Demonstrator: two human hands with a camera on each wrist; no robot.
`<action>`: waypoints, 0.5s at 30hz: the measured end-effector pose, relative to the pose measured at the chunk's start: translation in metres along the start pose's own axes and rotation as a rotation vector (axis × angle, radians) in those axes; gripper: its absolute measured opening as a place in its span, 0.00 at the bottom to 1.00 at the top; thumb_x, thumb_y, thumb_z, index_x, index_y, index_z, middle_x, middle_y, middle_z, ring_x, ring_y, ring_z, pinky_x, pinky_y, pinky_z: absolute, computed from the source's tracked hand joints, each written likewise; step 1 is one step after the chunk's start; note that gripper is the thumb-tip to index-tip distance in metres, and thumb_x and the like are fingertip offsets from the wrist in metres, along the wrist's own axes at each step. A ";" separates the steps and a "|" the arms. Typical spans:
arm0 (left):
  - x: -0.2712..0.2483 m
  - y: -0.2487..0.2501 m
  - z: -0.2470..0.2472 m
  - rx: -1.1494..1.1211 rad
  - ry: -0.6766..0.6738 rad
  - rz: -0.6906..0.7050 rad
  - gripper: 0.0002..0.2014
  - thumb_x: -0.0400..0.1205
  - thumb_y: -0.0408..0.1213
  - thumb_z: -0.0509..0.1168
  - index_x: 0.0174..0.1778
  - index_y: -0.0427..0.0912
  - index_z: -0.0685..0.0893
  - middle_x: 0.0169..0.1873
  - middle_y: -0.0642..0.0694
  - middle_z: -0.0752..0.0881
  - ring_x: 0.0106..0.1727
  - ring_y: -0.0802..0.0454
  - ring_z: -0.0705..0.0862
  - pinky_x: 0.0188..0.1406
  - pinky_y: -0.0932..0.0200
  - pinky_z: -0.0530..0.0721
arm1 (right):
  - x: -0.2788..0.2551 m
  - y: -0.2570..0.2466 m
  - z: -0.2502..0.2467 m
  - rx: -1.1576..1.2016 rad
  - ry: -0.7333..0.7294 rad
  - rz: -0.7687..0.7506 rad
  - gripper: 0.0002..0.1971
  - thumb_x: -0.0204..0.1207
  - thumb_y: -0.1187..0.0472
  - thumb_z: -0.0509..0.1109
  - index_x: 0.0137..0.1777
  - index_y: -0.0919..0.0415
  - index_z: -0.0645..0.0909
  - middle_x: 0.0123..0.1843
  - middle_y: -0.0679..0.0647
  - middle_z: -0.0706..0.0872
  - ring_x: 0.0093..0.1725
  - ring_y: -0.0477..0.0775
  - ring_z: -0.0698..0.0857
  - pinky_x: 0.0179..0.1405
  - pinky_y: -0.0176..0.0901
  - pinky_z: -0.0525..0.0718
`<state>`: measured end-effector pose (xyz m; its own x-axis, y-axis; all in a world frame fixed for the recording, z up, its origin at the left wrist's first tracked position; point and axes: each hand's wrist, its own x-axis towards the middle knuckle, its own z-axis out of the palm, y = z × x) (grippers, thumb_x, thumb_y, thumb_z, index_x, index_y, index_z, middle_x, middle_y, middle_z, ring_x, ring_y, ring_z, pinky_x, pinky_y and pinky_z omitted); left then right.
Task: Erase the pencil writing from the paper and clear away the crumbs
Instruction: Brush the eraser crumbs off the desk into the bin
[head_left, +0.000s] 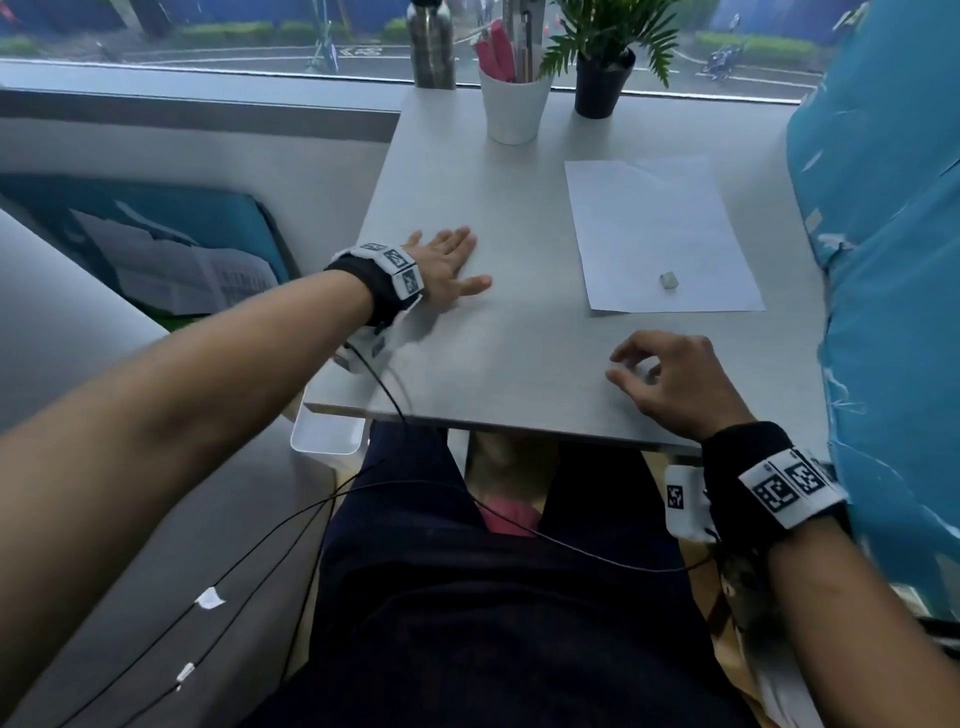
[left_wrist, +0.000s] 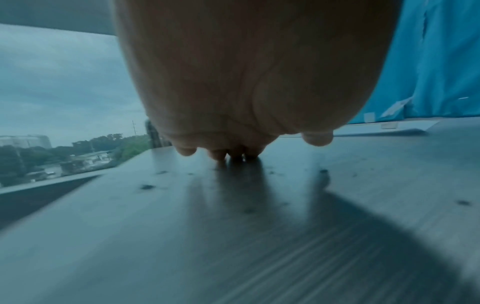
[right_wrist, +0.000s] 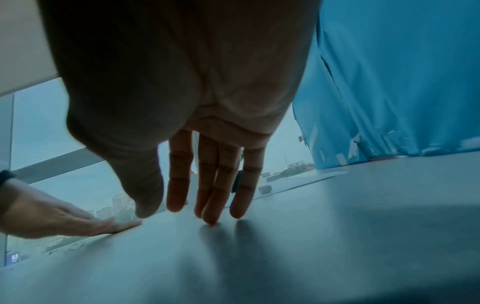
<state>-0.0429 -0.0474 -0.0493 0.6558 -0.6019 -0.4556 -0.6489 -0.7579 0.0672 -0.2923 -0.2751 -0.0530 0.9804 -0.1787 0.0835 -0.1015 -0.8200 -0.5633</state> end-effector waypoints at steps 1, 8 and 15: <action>-0.010 -0.010 -0.001 0.019 -0.003 0.003 0.43 0.84 0.68 0.44 0.87 0.44 0.40 0.86 0.48 0.39 0.87 0.51 0.40 0.83 0.43 0.37 | -0.004 0.001 0.000 0.013 0.020 -0.007 0.06 0.72 0.56 0.77 0.46 0.56 0.88 0.41 0.49 0.90 0.43 0.49 0.88 0.48 0.51 0.88; -0.096 0.003 0.025 0.242 0.104 0.685 0.42 0.82 0.70 0.41 0.87 0.49 0.42 0.86 0.51 0.40 0.86 0.53 0.34 0.82 0.44 0.28 | -0.029 0.026 -0.007 0.059 0.155 0.094 0.06 0.72 0.57 0.79 0.38 0.58 0.87 0.34 0.51 0.88 0.34 0.53 0.86 0.36 0.30 0.79; -0.078 -0.022 0.047 0.364 0.061 0.696 0.39 0.83 0.68 0.40 0.86 0.55 0.37 0.86 0.55 0.38 0.86 0.50 0.34 0.82 0.35 0.32 | -0.032 0.032 -0.003 0.106 0.185 0.175 0.10 0.73 0.55 0.78 0.36 0.59 0.84 0.32 0.53 0.86 0.34 0.54 0.84 0.38 0.34 0.77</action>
<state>-0.0976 0.0276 -0.0567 0.0659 -0.9286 -0.3653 -0.9967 -0.0783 0.0192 -0.3277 -0.2973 -0.0715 0.9010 -0.4169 0.1203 -0.2390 -0.7082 -0.6643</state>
